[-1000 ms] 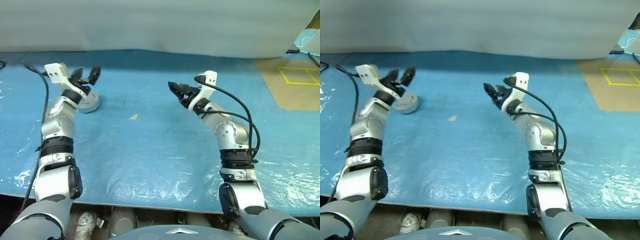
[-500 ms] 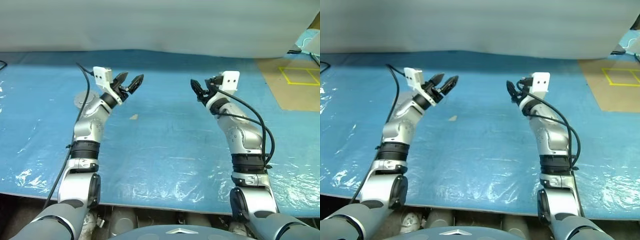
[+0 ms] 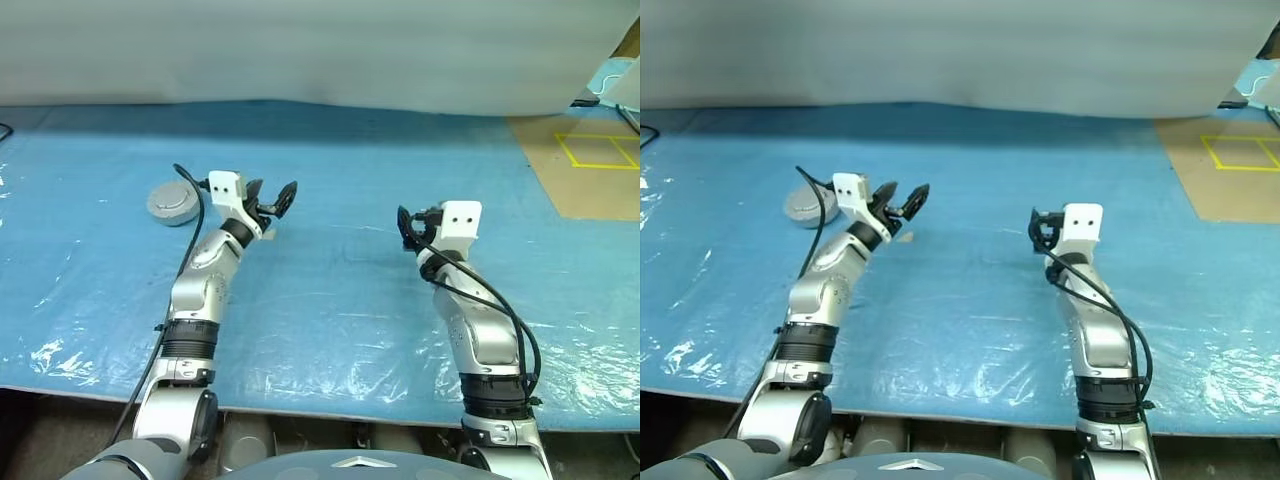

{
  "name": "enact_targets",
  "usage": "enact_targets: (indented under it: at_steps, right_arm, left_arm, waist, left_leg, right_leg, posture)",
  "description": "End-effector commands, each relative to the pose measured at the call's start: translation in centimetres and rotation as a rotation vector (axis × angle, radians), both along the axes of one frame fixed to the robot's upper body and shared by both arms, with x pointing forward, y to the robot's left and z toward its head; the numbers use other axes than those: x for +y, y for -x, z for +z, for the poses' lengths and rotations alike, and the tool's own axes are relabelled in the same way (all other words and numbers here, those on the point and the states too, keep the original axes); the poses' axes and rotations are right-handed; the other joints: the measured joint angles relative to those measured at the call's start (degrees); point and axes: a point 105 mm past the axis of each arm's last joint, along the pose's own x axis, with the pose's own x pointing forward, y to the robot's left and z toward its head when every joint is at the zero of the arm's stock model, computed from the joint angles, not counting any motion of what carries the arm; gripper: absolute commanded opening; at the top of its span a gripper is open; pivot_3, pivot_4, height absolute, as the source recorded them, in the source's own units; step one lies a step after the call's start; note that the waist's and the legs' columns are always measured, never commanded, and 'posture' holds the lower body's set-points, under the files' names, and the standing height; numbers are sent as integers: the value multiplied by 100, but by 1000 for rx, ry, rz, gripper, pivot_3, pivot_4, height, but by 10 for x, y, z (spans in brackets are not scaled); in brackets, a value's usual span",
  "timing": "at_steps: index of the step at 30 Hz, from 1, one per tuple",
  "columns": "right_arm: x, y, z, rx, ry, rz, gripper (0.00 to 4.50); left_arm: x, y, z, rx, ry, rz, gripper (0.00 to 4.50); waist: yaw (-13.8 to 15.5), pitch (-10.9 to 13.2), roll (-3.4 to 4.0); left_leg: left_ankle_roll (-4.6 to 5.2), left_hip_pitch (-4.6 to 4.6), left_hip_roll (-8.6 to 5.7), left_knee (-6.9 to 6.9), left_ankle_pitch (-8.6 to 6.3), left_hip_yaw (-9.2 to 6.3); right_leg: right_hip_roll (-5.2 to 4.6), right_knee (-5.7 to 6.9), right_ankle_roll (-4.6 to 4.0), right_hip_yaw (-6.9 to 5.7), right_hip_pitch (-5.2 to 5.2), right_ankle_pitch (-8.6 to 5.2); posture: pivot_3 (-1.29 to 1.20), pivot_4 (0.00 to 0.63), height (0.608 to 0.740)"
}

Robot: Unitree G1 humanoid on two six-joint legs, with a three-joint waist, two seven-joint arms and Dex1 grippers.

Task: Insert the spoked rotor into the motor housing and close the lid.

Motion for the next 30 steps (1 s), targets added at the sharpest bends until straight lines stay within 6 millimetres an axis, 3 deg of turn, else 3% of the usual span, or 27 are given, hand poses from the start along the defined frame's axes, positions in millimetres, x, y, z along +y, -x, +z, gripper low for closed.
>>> enact_targets:
  at_steps: [1, 11, 20, 30]
  right_arm:
    - [-4, -5, 28, -93, 2, -29, 3253]
    - [-14, -11, 32, -98, 14, -64, 3253]
    - [-2, -12, 30, -117, 76, -52, 3253]
    - [-5, -19, 38, -153, 89, -86, 3253]
  left_arm:
    - [-10, 2, 19, -60, 5, -27, 4480]
    - [-4, -8, 25, -80, 1, 1, 4480]
    - [16, -12, 18, -68, 32, 118, 4480]
    - [11, -8, 9, -83, 14, 159, 4480]
  waist:
    - [-29, 0, 0]
    - [-84, 0, 1]
    - [-87, 0, 1]
    - [-87, 0, 1]
  left_leg:
    - [0, 0, 0, 0, 0, 1]
    - [0, 2, -2, -12, 0, 1]
    - [0, 4, -2, -12, 0, 1]
    - [0, 3, -3, -12, 0, 1]
  right_leg:
    - [0, -1, 0, 1, 0, 0]
    - [4, -7, 1, 3, 0, 1]
    - [2, -6, 1, 3, 0, 1]
    - [2, -8, 3, 3, 0, 2]
  posture:
    - [0, 150, 740]
    - [0, 150, 740]
    - [0, 150, 740]
    - [0, 150, 740]
